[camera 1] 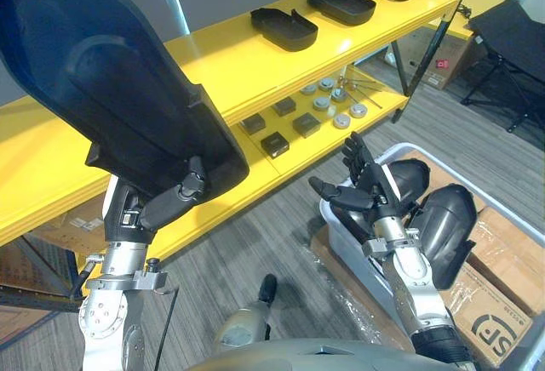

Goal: Walk over and take three plastic housings, then place them on the shelf

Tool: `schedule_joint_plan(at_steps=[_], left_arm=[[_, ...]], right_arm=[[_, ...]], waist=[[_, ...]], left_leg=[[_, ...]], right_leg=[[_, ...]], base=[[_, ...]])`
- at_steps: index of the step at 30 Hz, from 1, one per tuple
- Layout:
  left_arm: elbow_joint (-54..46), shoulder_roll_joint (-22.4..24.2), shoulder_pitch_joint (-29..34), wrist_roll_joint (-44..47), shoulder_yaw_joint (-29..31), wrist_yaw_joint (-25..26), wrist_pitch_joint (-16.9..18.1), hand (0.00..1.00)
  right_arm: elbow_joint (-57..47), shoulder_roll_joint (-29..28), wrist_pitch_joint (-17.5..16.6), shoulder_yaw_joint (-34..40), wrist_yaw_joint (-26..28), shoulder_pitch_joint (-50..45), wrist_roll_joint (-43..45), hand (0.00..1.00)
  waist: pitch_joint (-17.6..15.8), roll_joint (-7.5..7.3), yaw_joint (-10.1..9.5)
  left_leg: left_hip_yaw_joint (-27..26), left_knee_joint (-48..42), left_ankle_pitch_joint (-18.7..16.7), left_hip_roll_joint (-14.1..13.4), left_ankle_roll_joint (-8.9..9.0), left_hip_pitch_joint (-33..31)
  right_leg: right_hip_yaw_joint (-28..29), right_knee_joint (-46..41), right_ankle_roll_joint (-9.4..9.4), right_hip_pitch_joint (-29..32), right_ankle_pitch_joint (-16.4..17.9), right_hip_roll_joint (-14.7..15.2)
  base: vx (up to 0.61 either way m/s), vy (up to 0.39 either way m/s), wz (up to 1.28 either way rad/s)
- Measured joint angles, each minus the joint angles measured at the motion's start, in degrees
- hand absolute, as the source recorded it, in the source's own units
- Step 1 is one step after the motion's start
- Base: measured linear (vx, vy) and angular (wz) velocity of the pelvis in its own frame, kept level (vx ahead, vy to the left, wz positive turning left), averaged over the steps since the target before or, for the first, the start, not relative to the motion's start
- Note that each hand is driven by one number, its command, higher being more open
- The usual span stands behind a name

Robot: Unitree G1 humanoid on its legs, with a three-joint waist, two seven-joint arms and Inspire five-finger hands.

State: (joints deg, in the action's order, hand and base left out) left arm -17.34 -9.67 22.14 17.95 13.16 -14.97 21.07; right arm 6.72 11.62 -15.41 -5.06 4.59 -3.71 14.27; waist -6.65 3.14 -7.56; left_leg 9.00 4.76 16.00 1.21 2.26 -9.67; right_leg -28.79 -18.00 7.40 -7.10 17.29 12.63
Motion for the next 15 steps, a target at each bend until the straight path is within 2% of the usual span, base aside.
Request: schedule_joint_plan(at_steps=[6,10,11,12,13,14,15], left_arm=[[0.0,0.1,0.4,0.1,0.0,0.6,0.0,0.0],[0.0,0.3,0.3,0.0,0.2,0.5,-0.2,0.0],[0.0,0.3,0.3,0.0,0.6,0.5,-0.2,0.0],[0.0,0.6,0.2,0.0,0.8,0.5,-0.2,0.0],[0.1,1.5,-0.1,0.0,1.0,0.8,-0.4,0.0],[0.1,1.4,-0.3,0.0,1.4,1.2,-0.4,0.0],[0.1,1.3,-0.4,-0.1,1.6,1.6,-0.4,0.0]], right_arm=[[-1.7,-0.3,0.0,0.1,0.2,0.0,0.1,1.0],[-2.5,-2.1,0.0,0.4,0.1,-0.1,-0.5,1.0],[-2.6,-2.7,0.0,0.6,0.0,-0.1,-0.6,1.0],[-2.7,-2.7,0.0,0.7,0.0,-0.1,-0.6,1.0],[-2.8,-2.5,0.0,1.0,0.0,-0.2,-0.9,1.0],[-2.8,-2.6,-0.1,1.1,-0.1,-0.3,-1.3,1.0],[-2.8,-2.7,-0.1,1.2,-0.1,-0.3,-1.8,1.0]], waist=[[-2.4,-0.63,-0.05],[-3.7,-2.8,-0.12],[-4.2,-3.57,-0.19],[-4.1,-3.45,0.0],[-3.9,-2.43,0.04],[-3.7,-2.22,0.17],[-3.8,-2.35,0.26]], left_leg=[[-1.3,-3.0,-1.3,0.7,-0.64,-1.2],[-3.6,-8.5,-5.0,3.4,-1.92,-2.1],[-5.1,-11.1,-7.0,4.3,-2.65,-2.4],[-5.3,-12.4,-8.0,4.4,-2.85,-2.9],[-4.7,-13.6,-8.8,4.1,-3.29,-3.5],[-4.4,-13.2,-9.1,4.0,-3.71,-3.3],[-4.3,-12.6,-9.4,4.1,-3.91,-2.7]], right_leg=[[0.3,-0.1,-0.24,-0.1,0.1,0.8],[-1.2,0.3,-0.52,-2.9,0.5,3.8],[-1.7,-0.2,-1.23,-4.1,0.7,4.6],[-1.4,-2.3,-1.75,-4.0,0.0,4.9],[1.1,-10.4,-5.35,0.3,-2.6,6.0],[4.2,-18.2,-7.87,4.7,-6.5,7.0],[5.8,-21.4,-7.7,6.6,-8.9,7.4]], base=[[-0.04,0.004,-0.01],[0.04,0.051,0.18],[0.09,0.082,0.21],[0.13,0.125,0.23],[0.11,0.113,0.29],[0.14,0.16,0.31],[0.11,0.107,0.26]])
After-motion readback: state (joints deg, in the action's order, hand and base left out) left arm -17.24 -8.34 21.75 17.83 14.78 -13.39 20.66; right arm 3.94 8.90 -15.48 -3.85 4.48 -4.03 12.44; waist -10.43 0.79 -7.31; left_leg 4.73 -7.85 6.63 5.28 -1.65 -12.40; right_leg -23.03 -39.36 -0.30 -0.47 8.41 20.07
